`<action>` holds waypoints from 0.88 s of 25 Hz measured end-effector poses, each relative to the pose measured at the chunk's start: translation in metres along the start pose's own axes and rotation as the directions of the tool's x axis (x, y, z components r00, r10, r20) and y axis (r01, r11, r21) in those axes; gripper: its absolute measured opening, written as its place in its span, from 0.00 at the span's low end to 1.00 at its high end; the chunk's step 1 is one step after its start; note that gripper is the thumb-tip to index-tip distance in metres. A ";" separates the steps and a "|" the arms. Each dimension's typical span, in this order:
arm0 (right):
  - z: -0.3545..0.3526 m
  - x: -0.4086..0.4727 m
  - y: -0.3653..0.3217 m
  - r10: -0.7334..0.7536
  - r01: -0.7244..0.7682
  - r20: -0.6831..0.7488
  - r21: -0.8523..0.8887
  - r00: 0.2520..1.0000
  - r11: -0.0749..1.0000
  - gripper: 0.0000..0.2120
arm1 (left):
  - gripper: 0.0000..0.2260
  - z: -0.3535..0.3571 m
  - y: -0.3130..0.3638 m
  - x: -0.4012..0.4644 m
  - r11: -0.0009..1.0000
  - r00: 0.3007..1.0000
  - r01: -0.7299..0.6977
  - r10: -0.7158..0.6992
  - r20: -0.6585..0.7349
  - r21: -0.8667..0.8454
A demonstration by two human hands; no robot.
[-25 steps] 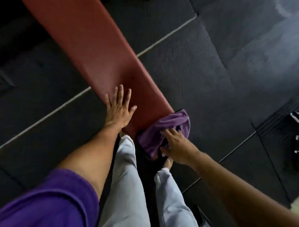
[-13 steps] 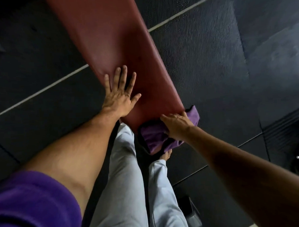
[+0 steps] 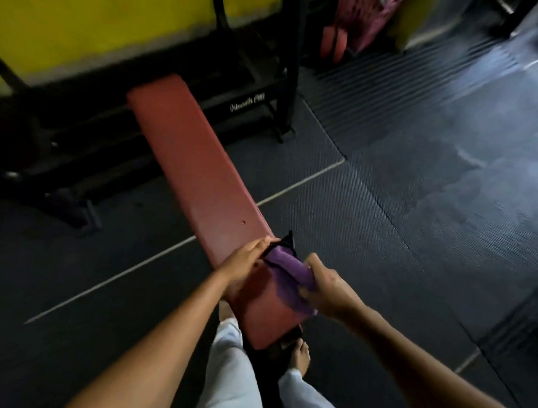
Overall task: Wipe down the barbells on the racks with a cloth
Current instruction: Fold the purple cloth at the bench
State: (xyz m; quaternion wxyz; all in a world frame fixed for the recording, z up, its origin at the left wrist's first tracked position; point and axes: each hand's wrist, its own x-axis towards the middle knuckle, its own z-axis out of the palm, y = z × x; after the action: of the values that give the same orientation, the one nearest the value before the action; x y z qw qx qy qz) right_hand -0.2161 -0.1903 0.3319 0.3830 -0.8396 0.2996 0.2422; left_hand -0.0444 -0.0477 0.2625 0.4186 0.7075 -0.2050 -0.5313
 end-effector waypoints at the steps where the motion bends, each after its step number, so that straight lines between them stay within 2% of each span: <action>1: -0.005 -0.020 -0.001 -0.037 0.039 -0.035 0.048 0.999 0.998 0.15 | 0.14 0.010 0.016 -0.025 0.998 0.999 -0.045 0.045 -0.007 -0.037; 4: -0.016 -0.086 0.007 -0.156 0.173 -0.126 0.129 0.980 0.977 0.17 | 0.09 0.040 0.044 -0.094 0.987 0.990 -0.135 0.132 -0.041 -0.091; 5: -0.019 -0.109 0.014 -0.179 0.201 -0.147 0.151 0.973 0.968 0.17 | 0.12 0.053 0.049 -0.114 0.981 0.982 -0.182 0.178 -0.068 -0.063; 7: -0.024 -0.148 0.029 -0.207 0.240 -0.178 0.191 0.962 0.952 0.18 | 0.20 0.081 0.055 -0.145 0.946 0.947 -0.288 0.304 -0.105 0.147; 8: -0.026 -0.165 0.037 -0.226 0.262 -0.187 0.198 0.956 0.945 0.20 | 0.18 0.095 0.060 -0.157 0.916 0.925 -0.327 0.361 -0.121 0.233; 10: -0.029 -0.194 0.048 -0.280 0.318 -0.183 0.234 0.943 0.919 0.21 | 0.07 0.118 0.071 -0.182 0.883 0.888 -0.367 0.426 -0.172 0.294; 13: -0.028 -0.225 0.053 -0.352 0.386 -0.159 0.345 0.922 0.855 0.20 | 0.07 0.140 0.089 -0.222 0.824 0.843 -0.426 0.512 -0.168 0.373; 16: -0.020 -0.237 0.048 -0.426 0.462 -0.182 0.272 0.886 0.844 0.11 | 0.08 0.144 0.101 -0.251 0.815 0.837 -0.393 0.509 -0.201 0.427; 19: -0.010 -0.249 0.035 -0.382 0.467 -0.297 0.309 0.875 0.828 0.03 | 0.07 0.131 0.104 -0.279 0.833 0.826 -0.364 0.495 -0.268 0.416; 22: -0.001 -0.265 0.023 -0.308 0.466 -0.407 0.381 0.860 0.799 0.07 | 0.08 0.111 0.100 -0.305 0.856 0.819 -0.325 0.467 -0.332 0.402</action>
State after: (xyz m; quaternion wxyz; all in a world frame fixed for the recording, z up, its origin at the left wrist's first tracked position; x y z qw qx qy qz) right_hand -0.4180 -0.1189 0.4892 0.5603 -0.7940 0.2273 -0.0636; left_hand -0.2383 0.0785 0.5110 0.4314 0.8046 -0.3402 -0.2252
